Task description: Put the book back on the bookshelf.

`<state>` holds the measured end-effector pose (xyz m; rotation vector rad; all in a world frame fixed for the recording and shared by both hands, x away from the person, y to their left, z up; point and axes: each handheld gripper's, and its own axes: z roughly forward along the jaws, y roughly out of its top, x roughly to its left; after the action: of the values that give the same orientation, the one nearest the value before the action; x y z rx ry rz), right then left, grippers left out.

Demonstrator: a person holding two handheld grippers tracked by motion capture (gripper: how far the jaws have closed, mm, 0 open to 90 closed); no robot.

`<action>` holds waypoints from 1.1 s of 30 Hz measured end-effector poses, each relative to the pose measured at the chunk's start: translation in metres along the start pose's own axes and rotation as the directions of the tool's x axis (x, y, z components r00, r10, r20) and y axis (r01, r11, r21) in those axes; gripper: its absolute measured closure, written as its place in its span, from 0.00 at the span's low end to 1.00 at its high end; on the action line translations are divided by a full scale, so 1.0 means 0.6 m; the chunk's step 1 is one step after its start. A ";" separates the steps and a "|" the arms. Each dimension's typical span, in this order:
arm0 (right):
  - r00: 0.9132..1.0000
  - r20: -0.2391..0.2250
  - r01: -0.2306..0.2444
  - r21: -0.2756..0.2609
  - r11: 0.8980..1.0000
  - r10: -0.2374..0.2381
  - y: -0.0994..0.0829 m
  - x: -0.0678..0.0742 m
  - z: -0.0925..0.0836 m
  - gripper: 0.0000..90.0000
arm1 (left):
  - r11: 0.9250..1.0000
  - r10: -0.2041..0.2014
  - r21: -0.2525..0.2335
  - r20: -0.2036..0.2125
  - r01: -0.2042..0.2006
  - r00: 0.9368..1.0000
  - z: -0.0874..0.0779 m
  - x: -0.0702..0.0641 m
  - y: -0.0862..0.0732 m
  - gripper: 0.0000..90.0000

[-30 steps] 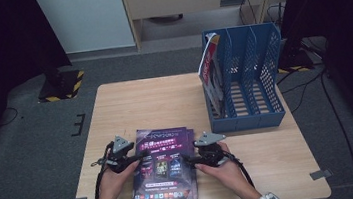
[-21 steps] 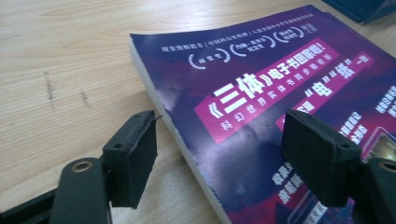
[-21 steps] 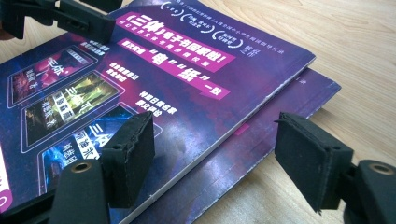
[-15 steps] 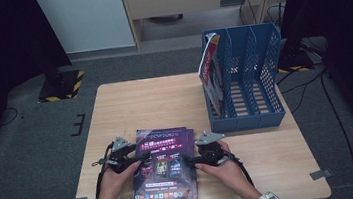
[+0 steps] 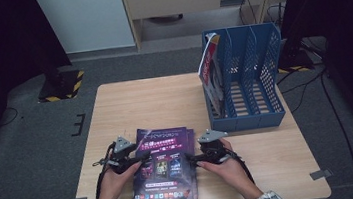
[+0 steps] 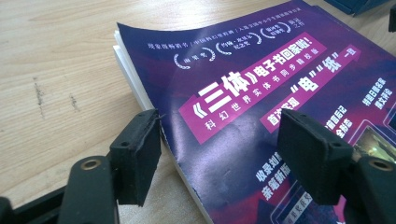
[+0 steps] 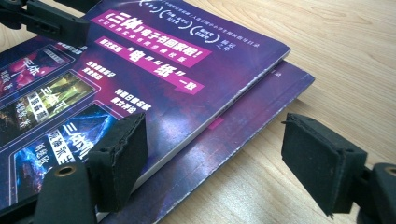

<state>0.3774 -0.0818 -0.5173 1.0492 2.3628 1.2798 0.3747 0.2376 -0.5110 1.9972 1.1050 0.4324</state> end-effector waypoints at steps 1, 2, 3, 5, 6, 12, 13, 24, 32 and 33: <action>1.000 0.000 -0.004 0.000 1.000 0.004 0.000 0.000 0.000 0.25 | 1.000 0.001 0.001 0.000 -0.001 1.000 0.000 0.000 0.000 0.34; 1.000 0.001 -0.003 0.002 1.000 0.003 -0.001 -0.001 0.001 0.25 | 1.000 0.003 0.002 -0.001 -0.003 1.000 0.000 0.000 0.000 0.34; 1.000 0.002 -0.003 0.003 1.000 0.003 -0.001 -0.002 0.001 0.25 | 1.000 0.007 0.002 -0.003 -0.007 1.000 -0.001 -0.001 0.001 0.34; 1.000 0.003 -0.007 0.005 1.000 0.007 -0.001 -0.003 0.000 0.25 | 1.000 0.018 -0.001 0.001 -0.018 1.000 -0.001 -0.003 0.002 0.38; 1.000 0.002 -0.005 0.006 1.000 0.005 -0.001 -0.004 0.000 0.25 | 1.000 0.021 -0.001 0.009 -0.021 1.000 0.000 -0.005 0.003 0.39; 1.000 0.005 -0.013 0.006 1.000 0.013 -0.002 -0.007 0.000 0.25 | 0.998 0.056 0.006 0.011 -0.056 0.998 0.006 -0.021 0.007 0.40; 1.000 0.004 -0.010 0.006 1.000 0.010 -0.002 -0.007 0.000 0.24 | 0.998 0.057 0.006 0.011 -0.057 0.998 0.006 -0.021 0.007 0.40; 0.998 -0.031 -0.046 0.014 0.999 0.046 -0.005 -0.012 0.004 0.20 | 0.998 0.070 0.004 0.019 -0.070 0.997 0.009 -0.026 0.008 0.40; 0.996 -0.058 -0.071 0.026 0.997 0.073 -0.007 -0.012 0.008 0.17 | 0.996 0.090 -0.001 0.034 -0.090 0.995 0.014 -0.035 0.010 0.40; 0.995 -0.064 -0.080 0.026 0.996 0.081 -0.008 -0.013 0.010 0.16 | 0.996 0.092 -0.002 0.032 -0.092 0.995 0.014 -0.036 0.010 0.40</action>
<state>0.3839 -0.0854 -0.5252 1.1371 2.4113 1.3369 0.3711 0.2137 -0.5099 2.0536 0.9961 0.4470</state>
